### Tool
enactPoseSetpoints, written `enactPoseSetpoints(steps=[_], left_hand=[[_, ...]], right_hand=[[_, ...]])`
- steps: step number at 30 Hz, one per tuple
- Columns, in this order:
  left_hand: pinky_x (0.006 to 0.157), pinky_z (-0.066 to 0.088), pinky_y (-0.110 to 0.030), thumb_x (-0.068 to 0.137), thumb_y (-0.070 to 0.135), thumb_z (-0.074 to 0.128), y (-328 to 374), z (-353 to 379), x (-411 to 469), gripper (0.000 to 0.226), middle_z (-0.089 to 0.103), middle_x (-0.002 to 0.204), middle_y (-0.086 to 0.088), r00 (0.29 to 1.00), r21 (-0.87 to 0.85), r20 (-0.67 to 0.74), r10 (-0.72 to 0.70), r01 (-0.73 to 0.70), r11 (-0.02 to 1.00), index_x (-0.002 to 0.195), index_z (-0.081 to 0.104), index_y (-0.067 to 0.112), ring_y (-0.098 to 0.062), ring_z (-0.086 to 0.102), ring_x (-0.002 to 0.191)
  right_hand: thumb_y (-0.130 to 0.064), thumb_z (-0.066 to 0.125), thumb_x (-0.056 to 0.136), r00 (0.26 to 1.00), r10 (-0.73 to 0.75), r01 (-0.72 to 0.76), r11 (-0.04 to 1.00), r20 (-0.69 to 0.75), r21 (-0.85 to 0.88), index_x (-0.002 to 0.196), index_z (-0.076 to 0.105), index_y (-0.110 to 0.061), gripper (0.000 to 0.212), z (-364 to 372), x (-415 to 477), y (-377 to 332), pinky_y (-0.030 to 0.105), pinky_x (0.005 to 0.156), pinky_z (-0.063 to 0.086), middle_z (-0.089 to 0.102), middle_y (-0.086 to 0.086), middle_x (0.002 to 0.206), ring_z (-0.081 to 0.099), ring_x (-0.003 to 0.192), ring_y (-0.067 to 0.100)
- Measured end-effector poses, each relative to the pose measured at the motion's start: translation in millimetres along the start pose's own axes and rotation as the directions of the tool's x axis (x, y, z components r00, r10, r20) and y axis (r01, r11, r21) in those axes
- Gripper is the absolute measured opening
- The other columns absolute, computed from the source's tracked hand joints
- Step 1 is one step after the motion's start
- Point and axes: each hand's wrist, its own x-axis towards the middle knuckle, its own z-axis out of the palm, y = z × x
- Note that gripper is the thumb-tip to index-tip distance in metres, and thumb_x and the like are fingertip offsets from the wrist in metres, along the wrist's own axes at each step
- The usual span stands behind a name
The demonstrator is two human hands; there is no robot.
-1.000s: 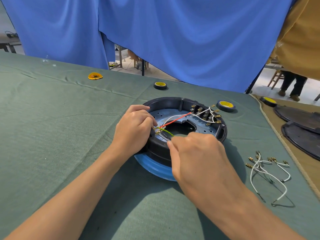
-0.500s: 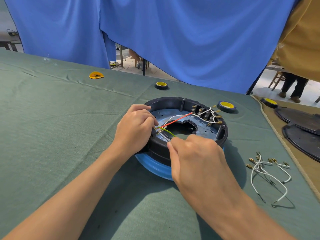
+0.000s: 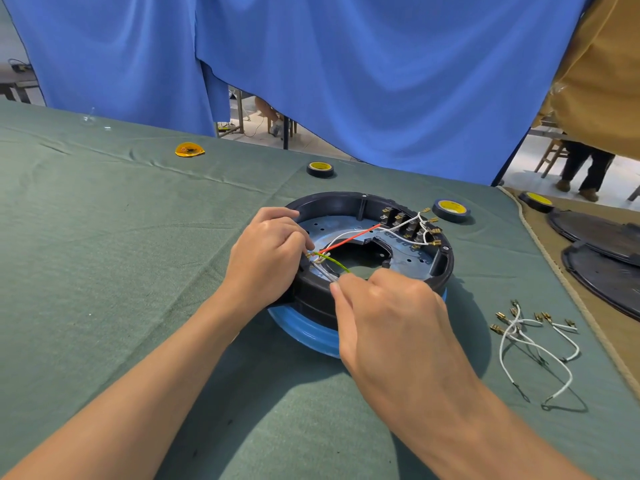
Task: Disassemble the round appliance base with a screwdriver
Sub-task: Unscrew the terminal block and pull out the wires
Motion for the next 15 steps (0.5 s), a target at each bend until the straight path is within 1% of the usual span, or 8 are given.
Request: enactPoseSetpoints(steps=[3, 6, 9, 12, 15], left_hand=[[0.101, 0.038, -0.042, 0.072, 0.021, 0.035, 0, 0, 0, 0.033, 0.069, 0.086, 0.014, 1.0, -0.005, 0.001, 0.001, -0.001, 1.0, 0.053, 0.058, 0.035, -0.003, 0.048, 0.116], [0.101, 0.038, -0.042, 0.072, 0.021, 0.035, 0, 0, 0, 0.033, 0.068, 0.085, 0.015, 1.0, -0.004, -0.002, -0.001, 0.001, 1.0, 0.053, 0.058, 0.035, -0.003, 0.048, 0.116], [0.101, 0.039, -0.041, 0.072, 0.021, 0.035, 0, 0, 0, 0.033, 0.067, 0.083, 0.018, 1.0, -0.001, -0.006, 0.006, -0.006, 1.0, 0.053, 0.059, 0.034, -0.003, 0.049, 0.115], [0.101, 0.039, -0.04, 0.072, 0.02, 0.035, -1, 1, 0, 0.033, 0.066, 0.081, 0.019, 1.0, 0.002, -0.008, 0.011, -0.011, 1.0, 0.055, 0.06, 0.033, -0.003, 0.048, 0.115], [0.1, 0.039, -0.04, 0.071, 0.02, 0.035, 0, 1, 0, 0.032, 0.065, 0.079, 0.022, 1.0, 0.007, 0.001, 0.011, -0.011, 1.0, 0.054, 0.059, 0.033, -0.003, 0.048, 0.115]], right_hand=[[-0.005, 0.076, 0.07, 1.0, -0.005, 0.006, 0.999, -0.006, 0.034, 0.067, 0.034, -0.024, 0.046, 1, 1, 0, 0.027, 0.046, 0.023, 0.028, -0.002, 0.06, 0.041, 0.04, 0.029], [-0.006, 0.076, 0.07, 0.999, 0.009, -0.009, 1.0, 0.043, -0.002, 0.065, 0.033, -0.022, 0.046, -1, 2, -1, 0.028, 0.046, 0.022, 0.028, -0.002, 0.058, 0.04, 0.04, 0.029], [-0.01, 0.072, 0.075, 0.995, 0.024, -0.019, 0.999, 0.099, -0.045, 0.063, 0.035, -0.02, 0.04, -4, 6, -3, 0.029, 0.047, 0.023, 0.028, -0.002, 0.059, 0.041, 0.043, 0.028], [-0.014, 0.066, 0.081, 0.989, 0.009, 0.005, 0.995, 0.146, -0.096, 0.066, 0.037, -0.022, 0.034, -6, 9, -6, 0.03, 0.048, 0.027, 0.031, -0.001, 0.061, 0.048, 0.048, 0.028], [-0.008, 0.077, 0.069, 0.993, 0.034, -0.022, 0.994, 0.112, -0.106, 0.058, 0.051, -0.014, 0.029, -6, 8, -12, 0.027, 0.042, 0.025, 0.043, 0.005, 0.053, 0.047, 0.039, 0.028]])
